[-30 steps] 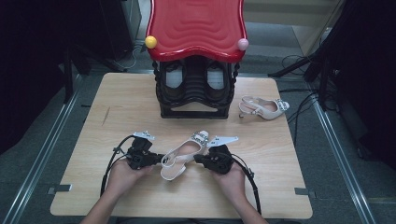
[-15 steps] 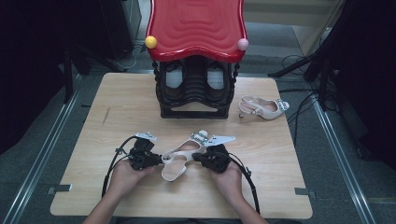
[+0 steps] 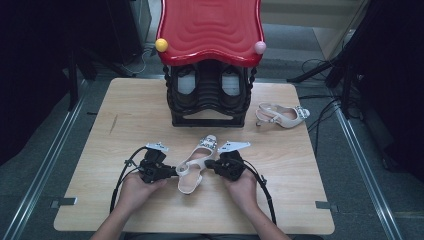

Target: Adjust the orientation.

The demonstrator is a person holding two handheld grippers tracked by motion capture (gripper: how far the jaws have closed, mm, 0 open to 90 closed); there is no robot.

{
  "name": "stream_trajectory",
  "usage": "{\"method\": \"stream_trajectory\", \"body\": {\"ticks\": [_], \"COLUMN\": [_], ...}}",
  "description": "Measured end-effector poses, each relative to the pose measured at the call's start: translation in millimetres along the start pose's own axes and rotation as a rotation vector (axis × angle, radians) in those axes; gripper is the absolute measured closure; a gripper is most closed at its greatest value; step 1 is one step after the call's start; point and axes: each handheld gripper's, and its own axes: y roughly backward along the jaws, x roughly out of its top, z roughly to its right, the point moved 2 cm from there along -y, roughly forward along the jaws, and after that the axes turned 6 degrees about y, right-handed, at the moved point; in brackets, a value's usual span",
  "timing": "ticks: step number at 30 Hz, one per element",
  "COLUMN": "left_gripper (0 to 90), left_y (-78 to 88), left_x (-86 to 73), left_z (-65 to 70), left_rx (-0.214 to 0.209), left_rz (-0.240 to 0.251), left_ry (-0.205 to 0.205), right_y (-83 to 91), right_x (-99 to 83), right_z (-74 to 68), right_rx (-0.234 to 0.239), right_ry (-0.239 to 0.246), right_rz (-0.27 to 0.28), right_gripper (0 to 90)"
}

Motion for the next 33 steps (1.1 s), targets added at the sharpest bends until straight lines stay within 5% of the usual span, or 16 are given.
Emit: {"method": "stream_trajectory", "body": {"ticks": [18,23,33], "left_gripper": [85.8,80.0,69.9], "left_y": [-7.1,4.1,27.0], "left_x": [3.8,4.2,3.7], "left_z": [4.4,-1.8,-20.5], "left_rx": [-0.02,0.001,0.0], "left_rz": [0.006,-0.006,0.047], "left_ry": [-0.016,-0.056,-0.003], "right_y": [-8.2,-1.2,13.0], "right_x": [15.0,17.1,21.1], "right_z": [16.8,18.6,18.3], "right_rx": [0.024,0.011,0.008], "right_ry": [-0.045,-0.037,-0.041], "right_rz": [-0.03,-0.058,-0.018], "right_gripper": [90.0,89.4,77.4]}}
